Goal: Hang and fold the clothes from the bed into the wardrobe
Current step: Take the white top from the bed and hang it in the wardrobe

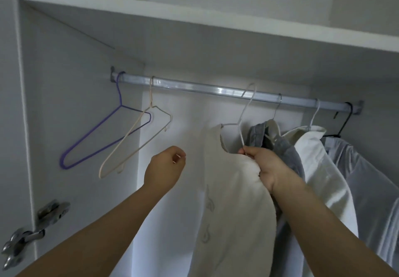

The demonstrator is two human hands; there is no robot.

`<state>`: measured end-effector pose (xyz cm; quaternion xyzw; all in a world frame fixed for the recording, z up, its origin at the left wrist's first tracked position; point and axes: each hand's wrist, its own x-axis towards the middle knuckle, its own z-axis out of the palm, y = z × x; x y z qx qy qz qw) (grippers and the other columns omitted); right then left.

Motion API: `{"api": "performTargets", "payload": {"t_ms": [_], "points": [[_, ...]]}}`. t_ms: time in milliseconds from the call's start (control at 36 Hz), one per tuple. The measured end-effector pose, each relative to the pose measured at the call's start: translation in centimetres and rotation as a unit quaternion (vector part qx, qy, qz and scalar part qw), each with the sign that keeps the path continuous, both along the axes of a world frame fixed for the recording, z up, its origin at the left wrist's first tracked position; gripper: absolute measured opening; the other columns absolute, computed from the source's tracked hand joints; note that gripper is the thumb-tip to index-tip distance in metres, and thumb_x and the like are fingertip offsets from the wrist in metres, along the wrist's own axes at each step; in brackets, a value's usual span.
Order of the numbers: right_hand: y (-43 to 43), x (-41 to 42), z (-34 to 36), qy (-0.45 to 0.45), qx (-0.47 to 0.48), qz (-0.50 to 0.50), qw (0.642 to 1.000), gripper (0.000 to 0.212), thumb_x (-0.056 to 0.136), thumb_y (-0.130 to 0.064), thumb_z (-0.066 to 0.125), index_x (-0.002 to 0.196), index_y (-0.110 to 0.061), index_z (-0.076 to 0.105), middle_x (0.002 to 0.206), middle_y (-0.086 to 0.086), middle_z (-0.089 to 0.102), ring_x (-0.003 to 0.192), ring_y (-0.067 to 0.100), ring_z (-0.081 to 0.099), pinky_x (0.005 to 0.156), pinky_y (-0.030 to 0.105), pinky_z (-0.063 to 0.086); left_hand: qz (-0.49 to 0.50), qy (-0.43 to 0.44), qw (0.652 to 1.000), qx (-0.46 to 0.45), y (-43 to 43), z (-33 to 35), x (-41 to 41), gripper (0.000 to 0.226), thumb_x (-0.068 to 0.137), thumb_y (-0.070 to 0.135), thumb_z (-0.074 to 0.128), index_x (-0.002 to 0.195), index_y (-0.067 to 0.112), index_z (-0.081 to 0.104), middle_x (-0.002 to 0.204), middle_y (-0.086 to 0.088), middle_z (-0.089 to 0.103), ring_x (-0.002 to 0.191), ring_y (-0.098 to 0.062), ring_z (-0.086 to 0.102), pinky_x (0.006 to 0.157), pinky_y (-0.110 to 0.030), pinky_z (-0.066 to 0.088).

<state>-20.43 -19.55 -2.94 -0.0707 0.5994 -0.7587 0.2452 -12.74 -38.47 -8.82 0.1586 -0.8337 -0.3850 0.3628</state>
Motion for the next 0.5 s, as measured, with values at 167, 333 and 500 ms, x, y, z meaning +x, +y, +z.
{"api": "performTargets", "payload": {"t_ms": [167, 333, 500], "points": [[0.2, -2.1, 3.0, 0.014, -0.018, -0.021, 1.0, 0.039, 0.095, -0.011, 0.042, 0.057, -0.012, 0.041, 0.041, 0.004, 0.044, 0.042, 0.017, 0.045, 0.046, 0.023, 0.045, -0.062, 0.049, 0.994, 0.069, 0.7, 1.6, 0.1, 0.015, 0.09, 0.017, 0.058, 0.08, 0.027, 0.062, 0.081, -0.002, 0.065, 0.063, -0.018, 0.062, 0.072, -0.034, 0.055], [-0.2, -4.2, 4.2, 0.042, -0.001, -0.046, 0.998, 0.04, 0.099, -0.012, 0.036, 0.059, -0.011, 0.041, 0.036, 0.007, 0.047, 0.029, 0.016, 0.05, 0.03, 0.018, 0.041, -0.079, 0.031, 0.991, 0.1, 1.0, 1.7, -0.3, 0.015, 0.091, 0.017, 0.056, 0.08, 0.025, 0.061, 0.083, -0.003, 0.066, 0.06, -0.015, 0.058, 0.062, -0.02, 0.047], [-1.3, -6.5, 3.7, 0.056, 0.04, -0.068, 0.995, 0.041, 0.101, -0.011, 0.032, 0.062, -0.005, 0.045, 0.034, 0.009, 0.05, 0.029, 0.019, 0.052, 0.027, 0.02, 0.039, -0.12, 0.019, 0.983, 0.137, 1.6, 2.5, -1.1, 0.011, 0.091, 0.019, 0.057, 0.083, 0.023, 0.063, 0.083, 0.0, 0.065, 0.057, -0.01, 0.055, 0.057, -0.013, 0.044]]}}
